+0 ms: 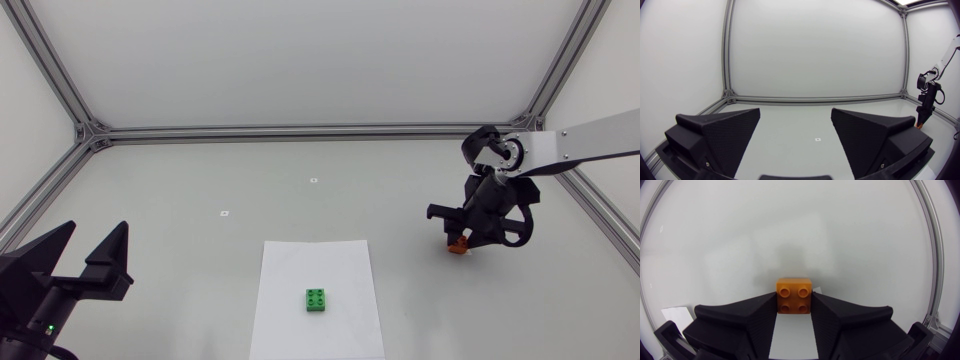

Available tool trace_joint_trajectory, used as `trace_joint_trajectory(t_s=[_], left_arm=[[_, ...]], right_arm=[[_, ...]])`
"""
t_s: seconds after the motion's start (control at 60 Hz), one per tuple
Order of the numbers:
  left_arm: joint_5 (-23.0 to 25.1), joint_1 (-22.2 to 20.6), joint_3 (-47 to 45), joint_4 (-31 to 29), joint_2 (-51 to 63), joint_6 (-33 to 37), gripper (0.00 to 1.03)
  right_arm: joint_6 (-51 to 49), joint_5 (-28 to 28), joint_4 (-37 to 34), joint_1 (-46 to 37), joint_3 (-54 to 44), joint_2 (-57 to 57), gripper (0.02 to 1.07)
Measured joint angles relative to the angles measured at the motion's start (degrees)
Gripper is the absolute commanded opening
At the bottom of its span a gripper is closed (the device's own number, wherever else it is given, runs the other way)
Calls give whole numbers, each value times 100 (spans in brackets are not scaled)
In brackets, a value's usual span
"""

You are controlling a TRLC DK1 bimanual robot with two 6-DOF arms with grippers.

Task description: Pick up the orange 2x2 brick with the right arm and stack it on top of the green 2x2 brick in the center

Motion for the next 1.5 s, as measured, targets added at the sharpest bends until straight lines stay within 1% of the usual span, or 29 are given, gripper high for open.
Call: trace_joint_trajectory(t_s=[0.15, 0.417, 0.583, 0.633, 0.65, 0.683, 0.733, 0.767, 0.833, 0.983, 1.233, 1.5], left_arm=[[-2, -2, 0, 0, 0, 2, 99], [0, -2, 0, 0, 0, 0, 99], [-2, -2, 0, -2, 0, 2, 99], [0, -2, 0, -2, 0, 2, 99], [-2, -2, 0, 0, 0, 2, 99], [0, 0, 0, 0, 0, 0, 99], [-2, -2, 0, -2, 0, 2, 99], [0, 0, 0, -2, 0, 2, 99], [-2, -2, 0, -2, 0, 2, 99], [-2, -2, 0, 0, 0, 0, 99], [0, -2, 0, 0, 0, 2, 99], [0, 0, 0, 0, 0, 2, 99]], right_arm=[[-133, 55, 101, 103, -59, -184, 34], [-470, 192, 81, 549, -289, -710, 34], [-605, 664, -168, 977, -328, -931, 34], [-605, 732, -232, 1078, -337, -940, 33], [-605, 745, -247, 1104, -341, -946, 32], [-608, 756, -254, 1161, -354, -962, 27], [-647, 767, -245, 1226, -396, -1019, 25], [-673, 767, -243, 1261, -424, -1071, 22], [-728, 767, -243, 1366, -490, -1200, 21], [-776, 798, -214, 1814, -619, -1475, 15], [-798, 833, -240, 2662, -669, -1641, 20], [-796, 949, -529, 3373, -684, -1641, 20]])
